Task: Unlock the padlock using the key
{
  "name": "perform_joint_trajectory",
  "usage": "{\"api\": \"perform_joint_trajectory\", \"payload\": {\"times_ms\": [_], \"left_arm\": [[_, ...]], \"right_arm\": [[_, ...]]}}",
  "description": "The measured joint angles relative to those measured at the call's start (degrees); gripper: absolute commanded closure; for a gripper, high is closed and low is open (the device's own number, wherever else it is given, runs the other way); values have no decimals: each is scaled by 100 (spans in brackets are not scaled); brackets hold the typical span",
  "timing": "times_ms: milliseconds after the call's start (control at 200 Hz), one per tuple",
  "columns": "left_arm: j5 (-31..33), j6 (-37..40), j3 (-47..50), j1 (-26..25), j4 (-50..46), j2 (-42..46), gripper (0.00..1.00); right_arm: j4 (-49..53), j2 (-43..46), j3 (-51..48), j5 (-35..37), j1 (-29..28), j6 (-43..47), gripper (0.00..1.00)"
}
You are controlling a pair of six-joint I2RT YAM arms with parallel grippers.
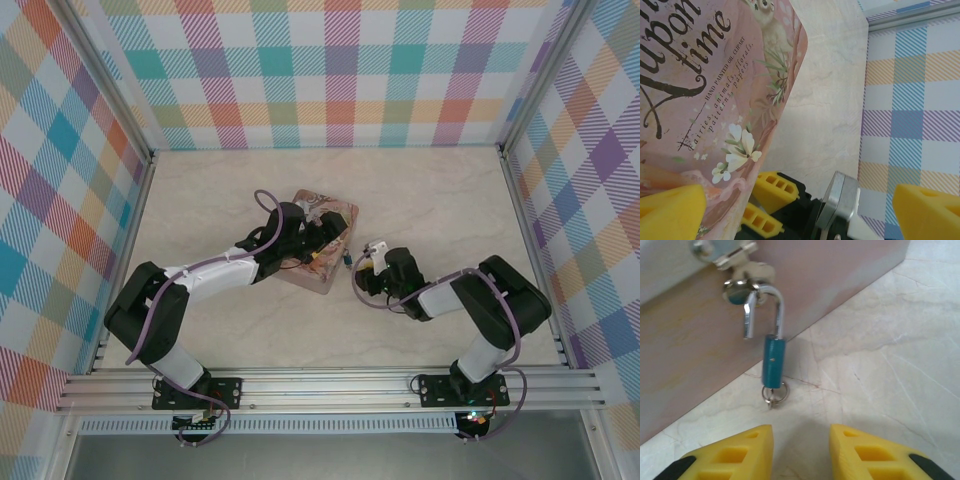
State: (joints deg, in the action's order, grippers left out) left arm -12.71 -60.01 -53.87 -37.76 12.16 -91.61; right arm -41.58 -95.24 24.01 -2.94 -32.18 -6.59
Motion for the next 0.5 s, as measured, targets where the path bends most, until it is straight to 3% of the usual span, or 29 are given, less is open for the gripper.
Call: {"api": "perform_joint_trajectory", "payload": {"times_ms": [330, 500], "left_arm": [[-2, -2, 0, 0, 2, 0, 4], [-2, -2, 0, 0, 2, 0, 4]], "right_arm": [[-546, -516, 304, -1202, 337, -656, 68], [-730, -763, 389, -1478, 376, -916, 71]]}}
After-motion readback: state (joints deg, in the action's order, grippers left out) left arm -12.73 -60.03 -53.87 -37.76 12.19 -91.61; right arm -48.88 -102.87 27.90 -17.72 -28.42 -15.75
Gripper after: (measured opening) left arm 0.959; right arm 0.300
